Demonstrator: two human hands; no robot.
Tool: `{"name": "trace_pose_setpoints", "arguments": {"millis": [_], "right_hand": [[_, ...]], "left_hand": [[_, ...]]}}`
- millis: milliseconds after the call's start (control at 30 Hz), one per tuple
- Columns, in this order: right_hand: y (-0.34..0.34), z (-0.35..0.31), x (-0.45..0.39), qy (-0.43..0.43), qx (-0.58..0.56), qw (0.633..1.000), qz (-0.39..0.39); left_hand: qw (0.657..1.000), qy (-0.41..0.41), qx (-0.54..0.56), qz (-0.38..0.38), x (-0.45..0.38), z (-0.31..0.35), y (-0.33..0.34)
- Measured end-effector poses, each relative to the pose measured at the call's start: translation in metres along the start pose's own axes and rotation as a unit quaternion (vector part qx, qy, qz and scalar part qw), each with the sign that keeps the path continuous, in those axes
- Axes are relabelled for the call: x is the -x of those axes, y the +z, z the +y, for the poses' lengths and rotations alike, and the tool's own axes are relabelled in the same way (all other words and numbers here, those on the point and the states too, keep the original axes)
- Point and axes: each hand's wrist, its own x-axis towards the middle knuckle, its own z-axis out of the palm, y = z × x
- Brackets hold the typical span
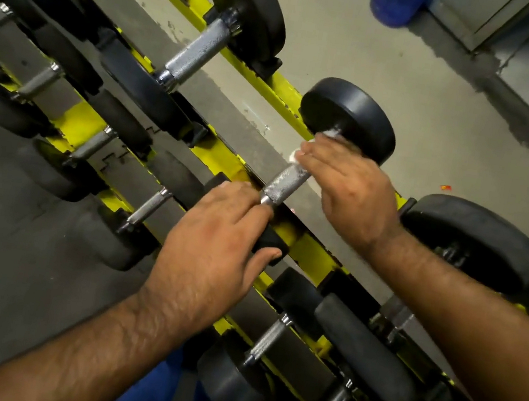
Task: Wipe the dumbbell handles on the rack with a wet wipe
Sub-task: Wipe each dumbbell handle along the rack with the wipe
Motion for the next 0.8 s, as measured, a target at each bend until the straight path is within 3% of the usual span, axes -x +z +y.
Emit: {"name": "trace_pose_setpoints", "arguments": {"millis": [67, 167, 367, 467, 567, 700, 800], "right_hand": [[0.004, -0.011, -0.001, 0.036, 0.011, 0.999, 0.015], [0.008, -0.025, 0.006, -0.006, 0.000, 1.000, -0.024], [-0.002, -0.025, -0.010, 0.050, 0.040, 0.996, -0.063], [-0.011, -0.020, -0.009, 0.028, 0.031, 0.992, -0.118], [-0.019, -0.020, -0.017, 0.082, 0.047, 0.988, -0.124], [-0.023, -0.033, -0.020, 0.051, 0.057, 0.980, -0.184], [-0.032, -0.027, -0.035, 0.105, 0.075, 0.969, -0.210]], "left_hand": [[1.000, 0.011, -0.005, -0.011, 0.000, -0.001, -0.002], [0.995, 0.031, 0.094, -0.023, -0.002, -0.014, -0.013], [0.975, -0.031, 0.206, -0.081, -0.028, -0.060, -0.029], [0.970, -0.039, 0.224, -0.086, -0.027, -0.056, -0.025], [0.970, -0.050, 0.221, -0.085, -0.025, -0.050, -0.021], [0.965, -0.066, 0.245, -0.068, -0.021, -0.045, -0.018], [0.960, -0.091, 0.258, -0.055, -0.017, -0.042, -0.015]]}}
